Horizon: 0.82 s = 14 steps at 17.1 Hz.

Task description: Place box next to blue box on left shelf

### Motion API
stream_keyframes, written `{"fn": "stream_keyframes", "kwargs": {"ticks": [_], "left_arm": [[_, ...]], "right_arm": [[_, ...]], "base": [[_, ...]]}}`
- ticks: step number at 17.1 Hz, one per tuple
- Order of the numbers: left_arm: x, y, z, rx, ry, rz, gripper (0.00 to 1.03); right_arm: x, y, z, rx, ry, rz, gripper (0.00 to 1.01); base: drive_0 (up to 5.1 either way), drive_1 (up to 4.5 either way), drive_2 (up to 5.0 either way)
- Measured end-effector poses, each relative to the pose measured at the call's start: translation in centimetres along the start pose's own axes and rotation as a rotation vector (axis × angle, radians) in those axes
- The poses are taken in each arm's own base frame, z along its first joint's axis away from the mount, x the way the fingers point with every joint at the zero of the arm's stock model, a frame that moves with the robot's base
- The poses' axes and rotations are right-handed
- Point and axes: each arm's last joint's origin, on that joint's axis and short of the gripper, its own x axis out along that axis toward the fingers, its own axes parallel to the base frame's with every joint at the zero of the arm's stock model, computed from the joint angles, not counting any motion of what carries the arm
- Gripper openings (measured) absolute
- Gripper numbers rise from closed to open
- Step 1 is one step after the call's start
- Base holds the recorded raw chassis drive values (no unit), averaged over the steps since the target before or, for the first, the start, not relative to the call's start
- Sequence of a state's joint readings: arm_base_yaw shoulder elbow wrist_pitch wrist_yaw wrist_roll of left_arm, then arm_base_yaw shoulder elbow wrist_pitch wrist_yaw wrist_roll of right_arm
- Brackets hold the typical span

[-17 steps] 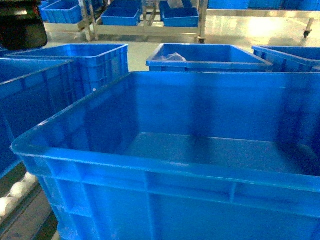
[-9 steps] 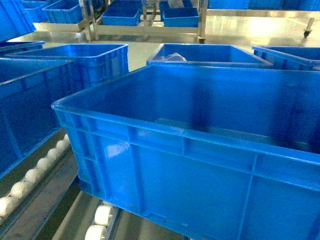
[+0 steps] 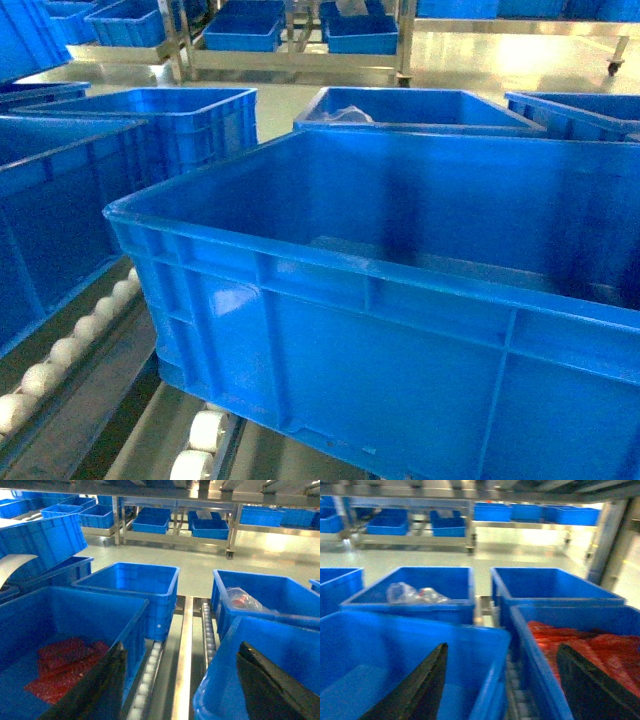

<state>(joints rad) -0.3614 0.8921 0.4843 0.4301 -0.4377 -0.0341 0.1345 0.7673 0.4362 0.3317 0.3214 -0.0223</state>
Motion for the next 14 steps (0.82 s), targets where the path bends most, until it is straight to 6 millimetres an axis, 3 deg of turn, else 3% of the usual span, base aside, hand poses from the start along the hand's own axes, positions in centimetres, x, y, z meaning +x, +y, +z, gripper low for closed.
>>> {"fn": "stream_keyframes", "kwargs": {"ticks": [2,5,12,14], "left_arm": [[-1.4,1.7,-3.0,0.029,0.032,-0.085,0.38],[-3.0,3.8,-5.1,0.025,0.022,-0.072,0.01],[-5.6,6.8,-8.1,0.028,0.030,-0.052,0.02],[-6.1,6.6,-8.5,0.028,0.028,-0.079,0.02]], "right_arm": [[-1.2,0.0,-2.7,0.007,-0.001,0.198,0.45],[-2.5,-1.7,-5.1,0.009,-0.003,0.194,0.05],[-4.7,-2.2,-8.1,0.014,0.005,0.185,0.02],[-5.1,-2.3,-8.5,0.014,0.002,0.187,0.02]], "base": [[0.0,0.00,0.0],[0.0,0.00,0.0],[0.0,0.00,0.0],[0.0,0.00,0.0]]}}
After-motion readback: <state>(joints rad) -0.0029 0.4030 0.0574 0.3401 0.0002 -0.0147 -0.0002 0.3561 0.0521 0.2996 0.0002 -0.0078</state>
